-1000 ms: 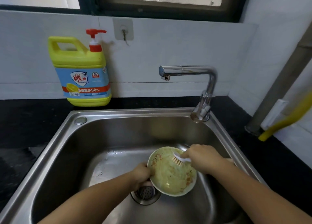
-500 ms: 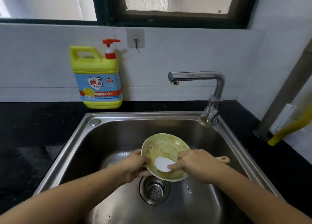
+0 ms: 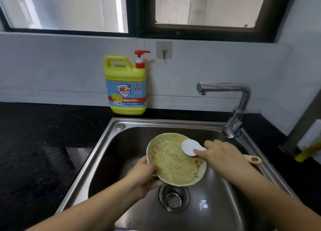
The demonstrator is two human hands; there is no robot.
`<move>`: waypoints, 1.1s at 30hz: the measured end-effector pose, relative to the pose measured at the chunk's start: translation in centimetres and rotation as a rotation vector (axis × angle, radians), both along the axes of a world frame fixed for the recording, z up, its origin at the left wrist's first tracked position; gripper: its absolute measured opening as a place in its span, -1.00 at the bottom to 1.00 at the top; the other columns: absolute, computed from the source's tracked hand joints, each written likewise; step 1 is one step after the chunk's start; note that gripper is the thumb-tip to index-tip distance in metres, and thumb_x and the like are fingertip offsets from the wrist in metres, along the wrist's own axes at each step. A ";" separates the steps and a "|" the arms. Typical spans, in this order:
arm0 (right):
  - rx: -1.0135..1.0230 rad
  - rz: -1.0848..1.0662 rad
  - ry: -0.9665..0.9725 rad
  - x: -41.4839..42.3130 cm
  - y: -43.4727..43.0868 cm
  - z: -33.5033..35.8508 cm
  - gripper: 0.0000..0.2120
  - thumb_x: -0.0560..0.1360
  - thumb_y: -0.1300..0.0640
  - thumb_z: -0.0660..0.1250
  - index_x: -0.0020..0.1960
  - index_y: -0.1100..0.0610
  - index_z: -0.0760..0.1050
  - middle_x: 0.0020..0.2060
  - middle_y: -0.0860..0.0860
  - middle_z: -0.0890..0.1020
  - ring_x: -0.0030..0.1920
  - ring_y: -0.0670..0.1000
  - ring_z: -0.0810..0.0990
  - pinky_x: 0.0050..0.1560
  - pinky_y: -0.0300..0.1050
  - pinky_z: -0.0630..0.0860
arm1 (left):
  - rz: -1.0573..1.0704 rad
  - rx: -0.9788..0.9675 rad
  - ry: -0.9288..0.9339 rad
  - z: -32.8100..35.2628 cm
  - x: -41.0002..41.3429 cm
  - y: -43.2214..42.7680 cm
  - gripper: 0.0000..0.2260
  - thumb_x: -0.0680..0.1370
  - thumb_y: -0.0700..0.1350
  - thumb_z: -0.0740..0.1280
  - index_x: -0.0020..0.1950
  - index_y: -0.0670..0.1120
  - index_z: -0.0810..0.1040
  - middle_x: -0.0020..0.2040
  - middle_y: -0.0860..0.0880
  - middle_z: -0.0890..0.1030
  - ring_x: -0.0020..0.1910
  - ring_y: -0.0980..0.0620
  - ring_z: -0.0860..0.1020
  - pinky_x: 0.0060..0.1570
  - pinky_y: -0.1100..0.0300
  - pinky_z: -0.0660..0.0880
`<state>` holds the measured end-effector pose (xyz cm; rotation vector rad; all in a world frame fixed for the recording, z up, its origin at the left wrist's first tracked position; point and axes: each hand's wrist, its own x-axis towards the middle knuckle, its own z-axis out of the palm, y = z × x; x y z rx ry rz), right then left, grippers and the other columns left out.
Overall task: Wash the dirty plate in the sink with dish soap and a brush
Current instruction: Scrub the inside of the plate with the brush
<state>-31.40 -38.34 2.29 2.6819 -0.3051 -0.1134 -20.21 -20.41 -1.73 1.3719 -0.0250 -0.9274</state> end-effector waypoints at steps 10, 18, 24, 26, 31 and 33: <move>0.179 0.111 0.151 0.6 5.5 3.6 -0.58 0.59 0.20 0.16 0.38 -0.13 0.38 0.17 0.02 0.49 0.14 0.13 0.52 0.00 -0.01 0.46 | 0.028 -0.089 0.144 0.2 1.7 0.9 -0.69 0.51 -0.44 0.08 0.04 -0.14 0.50 -0.05 -0.20 0.56 -0.16 -0.16 0.60 -0.39 0.03 0.63; 0.258 0.097 0.075 6.5 7.1 3.8 -0.54 0.56 0.22 0.17 0.33 -0.23 0.43 0.23 -0.02 0.53 0.21 0.06 0.50 -0.04 -0.08 0.37 | 0.045 -0.177 0.357 0.5 2.2 1.6 -0.79 0.52 -0.37 0.04 -0.03 -0.28 0.46 -0.14 -0.27 0.61 -0.17 -0.21 0.60 -0.45 -0.04 0.59; 0.192 0.044 -0.030 8.6 6.5 2.8 -0.61 0.60 0.17 0.14 0.38 -0.10 0.39 0.21 0.07 0.48 0.21 0.16 0.48 0.02 0.00 0.42 | -0.004 -0.190 0.349 0.3 2.3 1.4 -0.82 0.53 -0.35 0.07 -0.02 -0.31 0.45 -0.12 -0.29 0.61 -0.17 -0.24 0.61 -0.36 -0.05 0.59; 0.147 -0.041 -0.118 8.7 5.9 2.6 -0.62 0.60 0.20 0.11 0.37 -0.01 0.39 0.14 0.10 0.46 0.14 0.18 0.48 -0.09 -0.02 0.38 | -0.011 -0.171 0.315 0.2 2.2 1.3 -0.81 0.52 -0.36 0.08 -0.01 -0.29 0.47 -0.12 -0.28 0.62 -0.20 -0.22 0.63 -0.38 -0.04 0.61; 0.288 -0.038 -0.106 7.8 7.3 0.8 -0.59 0.59 0.22 0.11 0.39 -0.03 0.37 0.20 0.14 0.46 0.16 0.20 0.49 0.02 0.02 0.44 | -0.017 -0.127 0.225 -0.1 2.0 0.8 -0.74 0.51 -0.38 0.07 0.12 -0.23 0.45 -0.09 -0.24 0.58 -0.21 -0.18 0.62 -0.46 0.02 0.62; 0.379 -0.006 -0.059 7.3 8.1 0.1 -0.55 0.58 0.20 0.14 0.41 -0.12 0.33 0.24 0.13 0.44 0.20 0.20 0.48 0.10 0.04 0.44 | -0.009 -0.133 0.214 -0.3 2.2 0.8 -0.72 0.51 -0.39 0.05 0.13 -0.21 0.44 -0.07 -0.24 0.58 -0.20 -0.20 0.62 -0.48 0.03 0.61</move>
